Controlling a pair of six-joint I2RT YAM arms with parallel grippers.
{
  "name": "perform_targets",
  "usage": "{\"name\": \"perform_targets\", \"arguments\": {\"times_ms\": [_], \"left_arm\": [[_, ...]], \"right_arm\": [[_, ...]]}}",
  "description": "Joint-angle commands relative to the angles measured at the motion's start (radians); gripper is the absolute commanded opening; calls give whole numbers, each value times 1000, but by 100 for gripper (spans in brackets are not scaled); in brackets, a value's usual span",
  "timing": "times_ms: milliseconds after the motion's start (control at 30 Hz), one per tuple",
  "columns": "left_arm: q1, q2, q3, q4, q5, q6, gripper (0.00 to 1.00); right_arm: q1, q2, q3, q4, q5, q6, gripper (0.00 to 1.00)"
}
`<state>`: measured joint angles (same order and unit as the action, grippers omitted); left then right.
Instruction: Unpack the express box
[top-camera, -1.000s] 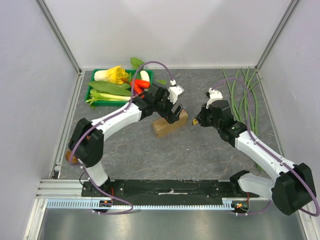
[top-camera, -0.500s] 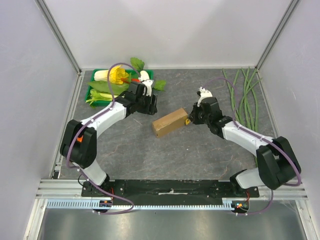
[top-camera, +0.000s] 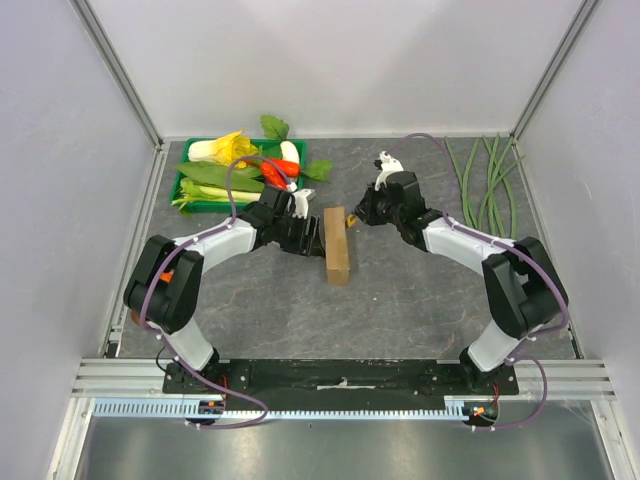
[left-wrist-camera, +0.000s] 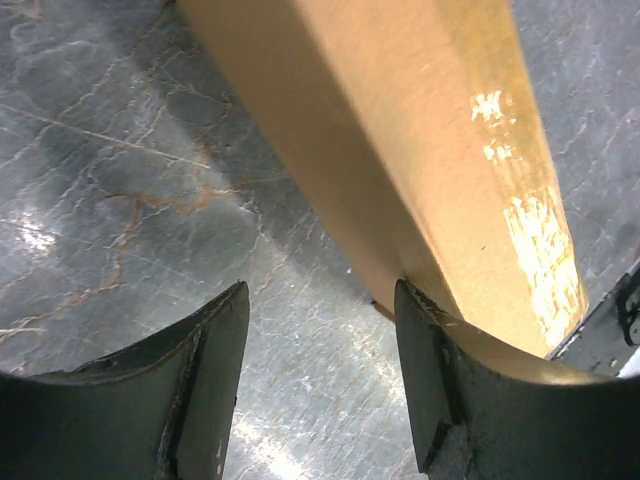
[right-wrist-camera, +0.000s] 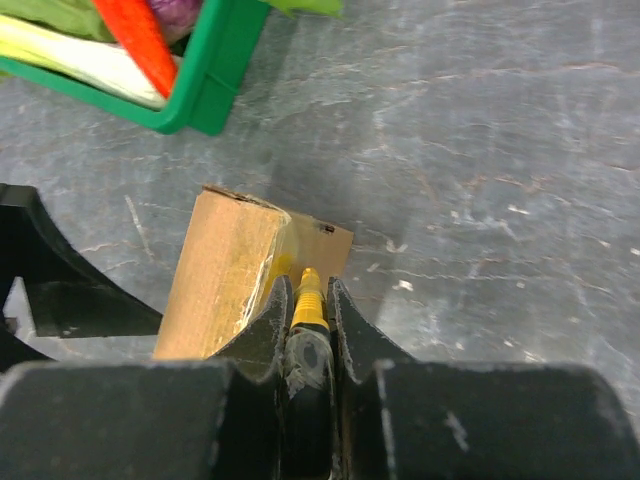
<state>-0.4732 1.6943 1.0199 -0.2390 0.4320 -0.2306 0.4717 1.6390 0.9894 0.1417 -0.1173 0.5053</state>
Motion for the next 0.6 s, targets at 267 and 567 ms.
{"name": "perform_targets", "arguments": {"times_ms": [267, 567], "left_arm": [[-2, -117, 8, 3, -76, -15, 70], [5, -265, 45, -25, -380, 62, 86]], "right_arm": [[71, 52, 164, -36, -92, -4, 0], [71, -138, 221, -203, 146, -48, 0]]}}
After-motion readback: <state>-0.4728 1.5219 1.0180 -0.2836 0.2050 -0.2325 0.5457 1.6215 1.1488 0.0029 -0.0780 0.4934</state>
